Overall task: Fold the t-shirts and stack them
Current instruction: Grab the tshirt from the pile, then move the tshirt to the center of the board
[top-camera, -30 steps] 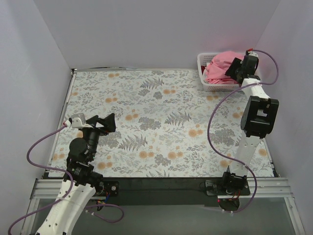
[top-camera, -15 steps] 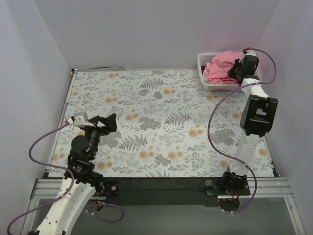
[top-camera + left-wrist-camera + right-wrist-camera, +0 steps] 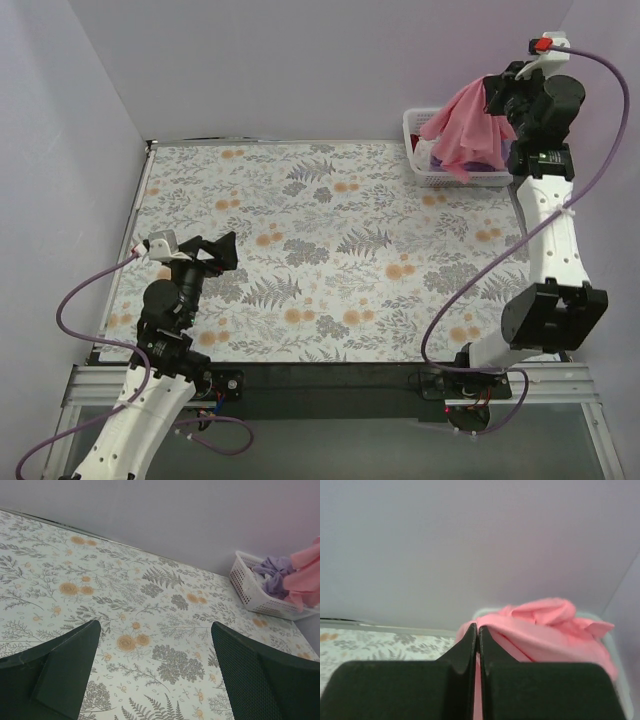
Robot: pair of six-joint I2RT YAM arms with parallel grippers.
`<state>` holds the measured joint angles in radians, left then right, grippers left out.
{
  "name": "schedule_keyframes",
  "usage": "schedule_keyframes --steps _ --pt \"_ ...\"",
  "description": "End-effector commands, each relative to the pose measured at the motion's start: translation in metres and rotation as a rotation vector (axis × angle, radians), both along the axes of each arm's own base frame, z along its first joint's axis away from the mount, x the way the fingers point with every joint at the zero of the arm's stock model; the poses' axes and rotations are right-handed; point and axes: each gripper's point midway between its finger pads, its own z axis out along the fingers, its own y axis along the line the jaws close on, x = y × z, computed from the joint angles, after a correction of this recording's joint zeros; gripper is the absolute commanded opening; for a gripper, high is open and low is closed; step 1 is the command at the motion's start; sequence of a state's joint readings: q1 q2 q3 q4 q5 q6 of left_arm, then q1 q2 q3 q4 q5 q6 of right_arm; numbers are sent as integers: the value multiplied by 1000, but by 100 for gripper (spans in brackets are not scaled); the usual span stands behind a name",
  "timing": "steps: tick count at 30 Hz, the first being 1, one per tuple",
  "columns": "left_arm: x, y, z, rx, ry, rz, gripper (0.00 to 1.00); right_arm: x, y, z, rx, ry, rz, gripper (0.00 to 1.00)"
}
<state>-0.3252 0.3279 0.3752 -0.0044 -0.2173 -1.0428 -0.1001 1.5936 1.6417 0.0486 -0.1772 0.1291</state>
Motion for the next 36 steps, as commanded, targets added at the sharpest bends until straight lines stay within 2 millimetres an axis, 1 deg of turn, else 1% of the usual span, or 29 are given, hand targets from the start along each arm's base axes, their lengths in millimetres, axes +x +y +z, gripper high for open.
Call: schedule_keyframes --steps 1,2,3,4,5,7,8,9,10,11,12,13,15,16,17,20,22,23,25,26,27,28,29,30,31,32,33,35,36 --pt "-5 1 17 7 -37 -2 92 -48 34 58 -75 -156 139 1" --pt "-5 1 17 8 -39 -2 92 -71 47 77 -86 -199 191 1" --pt "-6 2 18 6 -44 1 92 -80 55 74 -82 -193 220 1" --pt "-7 3 19 6 -49 3 92 -92 62 79 -70 -204 249 1" --pt "-7 3 19 6 -49 3 92 -114 80 90 -71 -236 319 1" --pt "-8 3 21 4 -54 5 92 -132 99 87 -49 -229 398 1" --pt "-8 4 22 4 -59 5 92 -153 125 93 -45 -249 489 1" --pt "-8 3 20 5 -56 3 92 -161 137 91 -41 -247 533 1" --pt "-8 4 22 3 -60 5 92 -171 161 80 -21 -222 609 1" --pt "-9 3 22 3 -60 3 92 -181 174 76 -14 -214 661 1" --pt "-9 3 22 4 -59 3 92 -185 186 69 -7 -196 703 1" --pt "-9 3 22 6 -59 2 92 -196 212 56 9 -161 791 1" --pt "-9 3 22 7 -59 2 92 -205 240 44 19 -129 871 1" --pt "-9 4 22 6 -59 3 92 -219 262 43 24 -121 945 1" --pt "-8 3 21 6 -58 2 92 -220 277 36 25 -102 985 1" --pt "-7 3 19 13 -49 4 92 -236 306 31 25 -83 1109 1" --pt "-6 4 18 17 -45 9 92 -238 307 29 26 -79 1108 1" --pt "-6 5 18 18 -44 12 92 -233 306 19 28 -57 1082 1" --pt "-6 4 18 20 -42 10 92 -230 301 9 13 -52 1038 1" --pt "-6 4 17 22 -41 10 92 -219 294 -2 8 -32 960 1" --pt "-5 3 16 24 -35 9 92 -212 289 -33 -2 34 911 1" --pt "-4 3 15 26 -31 9 92 -209 280 -46 -23 52 857 3" --pt "-3 2 14 28 -25 6 92 -194 265 -64 -36 89 734 12" --pt "-1 1 9 33 -7 2 92 -190 255 -100 -57 165 667 20" --pt "0 -1 7 36 3 -7 92 -187 242 -116 -67 212 598 29" --pt "1 -4 5 25 15 -18 92 -179 223 -134 -86 258 471 45" --pt "3 -7 2 24 28 -34 92 -179 210 -160 -109 319 411 52" --pt "8 -20 -10 18 89 -89 92 -183 190 -180 -152 378 327 62" --pt "9 -26 -8 9 104 -112 92 -186 186 -185 -164 391 318 63"
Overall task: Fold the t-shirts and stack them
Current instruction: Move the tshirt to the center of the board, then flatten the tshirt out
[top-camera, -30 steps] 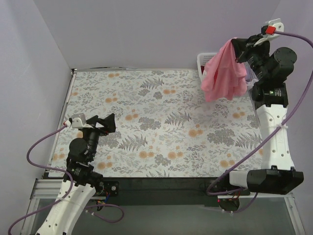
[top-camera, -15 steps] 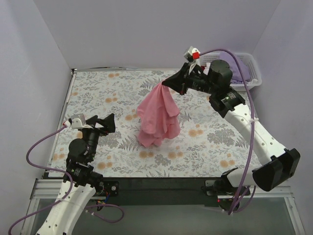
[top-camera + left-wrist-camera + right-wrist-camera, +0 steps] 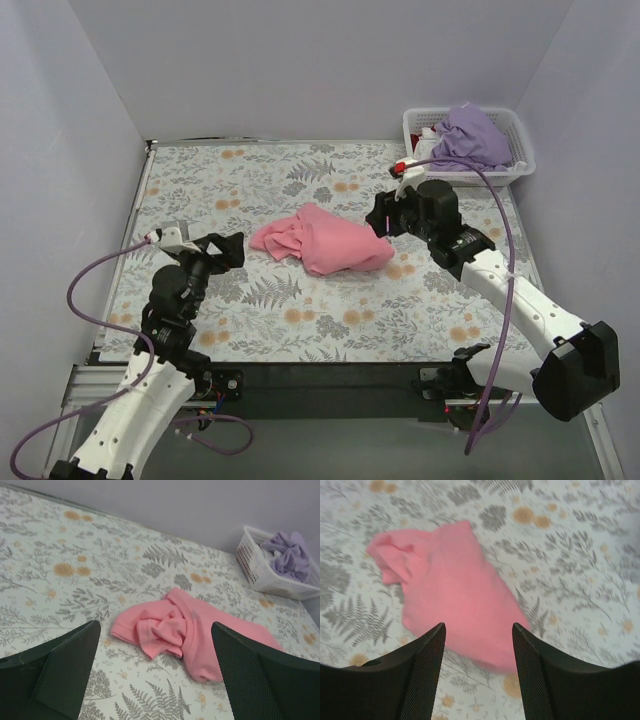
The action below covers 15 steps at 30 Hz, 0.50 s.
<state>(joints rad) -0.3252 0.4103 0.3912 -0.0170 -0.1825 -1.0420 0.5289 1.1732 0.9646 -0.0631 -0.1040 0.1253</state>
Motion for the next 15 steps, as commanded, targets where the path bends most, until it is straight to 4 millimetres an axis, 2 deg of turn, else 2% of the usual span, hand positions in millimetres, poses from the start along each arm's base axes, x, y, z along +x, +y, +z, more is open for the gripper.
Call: schedule_keyframes --steps 1,4,5,6,7,8,10,11,12,14,15 --pt "7 -26 -6 -17 99 -110 92 3 -49 -24 -136 14 -214 63" --pt "5 -58 -19 -73 217 -263 92 -10 -55 -42 -167 43 -201 63" --pt "5 -73 -35 -89 297 -335 92 -15 -55 -46 -169 56 -187 63" --pt "3 -82 -39 -131 339 -362 92 -19 -56 -53 -173 68 -180 63" --pt "4 -88 -44 -148 366 -382 92 -26 -57 -62 -176 84 -169 63" --pt "5 -95 -60 -153 431 -398 92 -30 -58 -68 -173 98 -166 63" --pt "4 -112 -69 -156 465 -428 91 -37 -60 -73 -164 108 -162 63" --pt "5 -118 -73 -152 480 -435 90 -43 -59 -84 -163 134 -144 63" --pt "4 -128 -89 -132 524 -437 89 -46 -58 -87 -152 142 -137 63" --pt "8 -143 -93 -150 533 -444 89 -54 -55 -94 -139 161 -108 63" --pt "8 -150 -110 -137 581 -442 89 -55 -55 -96 -129 167 -113 63"
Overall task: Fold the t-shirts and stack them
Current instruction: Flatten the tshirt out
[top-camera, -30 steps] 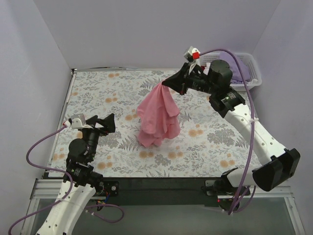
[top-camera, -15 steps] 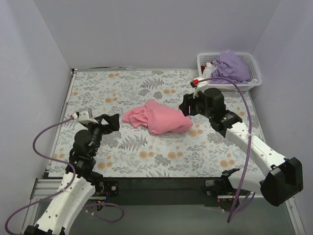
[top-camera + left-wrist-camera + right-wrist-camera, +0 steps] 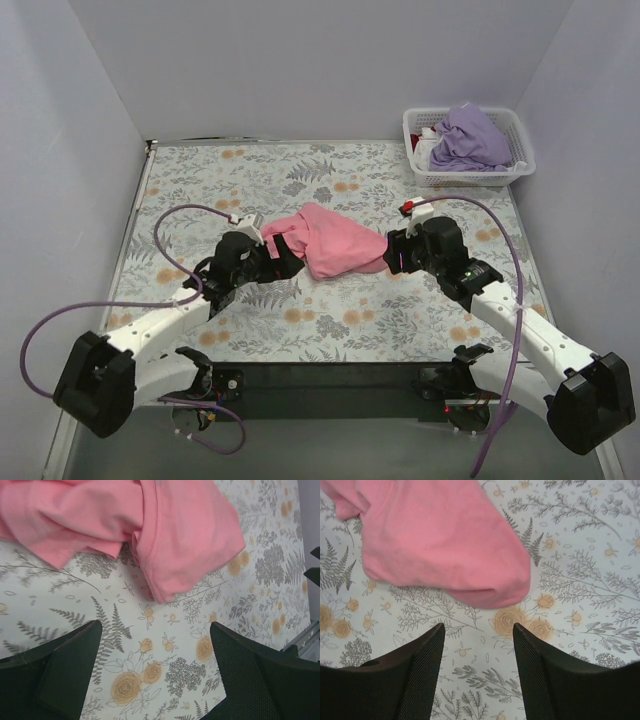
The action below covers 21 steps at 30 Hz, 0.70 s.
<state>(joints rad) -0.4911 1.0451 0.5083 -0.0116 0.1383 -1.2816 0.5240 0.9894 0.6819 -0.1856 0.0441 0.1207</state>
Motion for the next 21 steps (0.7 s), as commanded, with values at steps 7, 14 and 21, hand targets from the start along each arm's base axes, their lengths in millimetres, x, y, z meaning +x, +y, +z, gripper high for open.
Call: schedule_keyframes --steps 7,14,21 --pt "30 -56 -21 -103 40 21 86 -26 10 -5 100 2 76 65" --pt "45 -78 -39 -149 55 19 78 -35 4 -9 103 -14 77 65" --pt "50 -89 -41 -175 50 18 71 -38 0 -16 99 -10 68 65"
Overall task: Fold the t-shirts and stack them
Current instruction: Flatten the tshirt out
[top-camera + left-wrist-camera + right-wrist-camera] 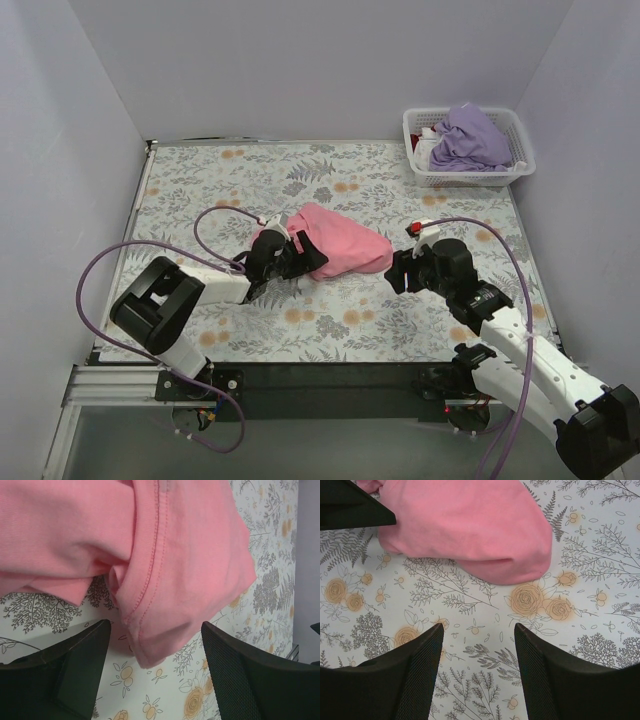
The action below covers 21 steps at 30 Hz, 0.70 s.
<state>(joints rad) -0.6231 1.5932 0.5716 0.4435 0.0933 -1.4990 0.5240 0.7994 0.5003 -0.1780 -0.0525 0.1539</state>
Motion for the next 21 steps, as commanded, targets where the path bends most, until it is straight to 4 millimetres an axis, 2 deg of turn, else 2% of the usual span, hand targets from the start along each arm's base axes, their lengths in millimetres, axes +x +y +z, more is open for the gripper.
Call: schedule_keyframes --steps 1,6,7,10,12,13,14,16,19,20,21 --pt "16 -13 29 -66 -87 13 70 4 3 8 23 -34 1 65" --pt "17 -19 35 -89 -100 -4 56 3 4 5 21 -22 1 65" --pt "17 -20 37 -96 -105 -8 49 4 4 5 20 -21 -1 65" --pt "14 -25 42 -106 -112 -20 34 4 4 5 21 -22 -2 65" --pt "10 -26 46 -113 -116 -25 29 4 4 5 24 -21 -4 65" --pt "10 -25 54 -121 -135 -21 25 3 3 4 24 -19 -9 65" --pt "10 -25 57 -123 -143 -21 13 4 2 3 23 -14 -15 65" --pt "9 -21 71 -123 -175 -16 0 4 2 0 20 -4 -23 66" --pt "10 -17 91 -108 -210 -9 0 6 3 -4 13 11 -26 65" --pt "13 -13 115 -120 -261 8 0 7 3 -4 13 15 -31 65" --pt "13 -10 126 -106 -292 5 0 8 4 -6 9 22 -32 66"
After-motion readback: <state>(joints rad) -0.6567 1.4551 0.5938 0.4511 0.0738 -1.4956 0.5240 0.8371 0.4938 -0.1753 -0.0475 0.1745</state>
